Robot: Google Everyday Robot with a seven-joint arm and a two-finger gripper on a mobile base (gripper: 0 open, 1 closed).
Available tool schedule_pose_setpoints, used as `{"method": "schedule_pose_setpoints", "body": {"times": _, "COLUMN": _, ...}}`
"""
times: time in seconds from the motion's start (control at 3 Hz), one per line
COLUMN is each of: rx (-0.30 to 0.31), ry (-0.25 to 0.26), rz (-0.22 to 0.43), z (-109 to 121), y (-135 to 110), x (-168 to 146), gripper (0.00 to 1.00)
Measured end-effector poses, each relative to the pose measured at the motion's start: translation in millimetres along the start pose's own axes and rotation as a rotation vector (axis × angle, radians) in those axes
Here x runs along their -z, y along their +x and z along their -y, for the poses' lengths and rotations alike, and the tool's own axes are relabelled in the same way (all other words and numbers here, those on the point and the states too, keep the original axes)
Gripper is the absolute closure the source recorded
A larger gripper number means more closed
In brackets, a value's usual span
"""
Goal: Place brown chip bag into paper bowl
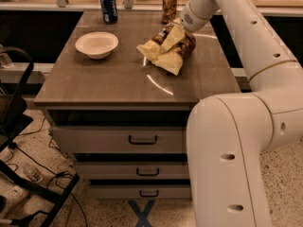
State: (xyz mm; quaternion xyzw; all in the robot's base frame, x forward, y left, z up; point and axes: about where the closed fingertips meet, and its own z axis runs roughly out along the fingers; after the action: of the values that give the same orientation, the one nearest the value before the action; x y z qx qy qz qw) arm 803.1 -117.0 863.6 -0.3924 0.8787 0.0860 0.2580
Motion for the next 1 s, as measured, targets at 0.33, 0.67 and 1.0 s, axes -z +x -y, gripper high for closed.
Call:
{"method": "schedule_pose_setpoints", "body": {"times": 0.33, "rx": 0.032, "ry": -0.038, "rz": 0.043, "z": -11.4, "y": -15.8, "x": 20.8, "gripper": 1.00}}
{"method": "schedule_pose_setpoints", "body": {"times": 0.67, "rx": 0.058, "ry": -0.048, "rz": 0.082, "z": -20.4, "y": -30.9, "x": 46.0, "gripper": 1.00}}
{"method": "schedule_pose_setpoints", "body": {"times": 1.0, "rx": 0.069, "ry": -0.052, "rz": 0.130, "z": -35.3, "y": -52.9, "x": 74.4, "gripper": 1.00}}
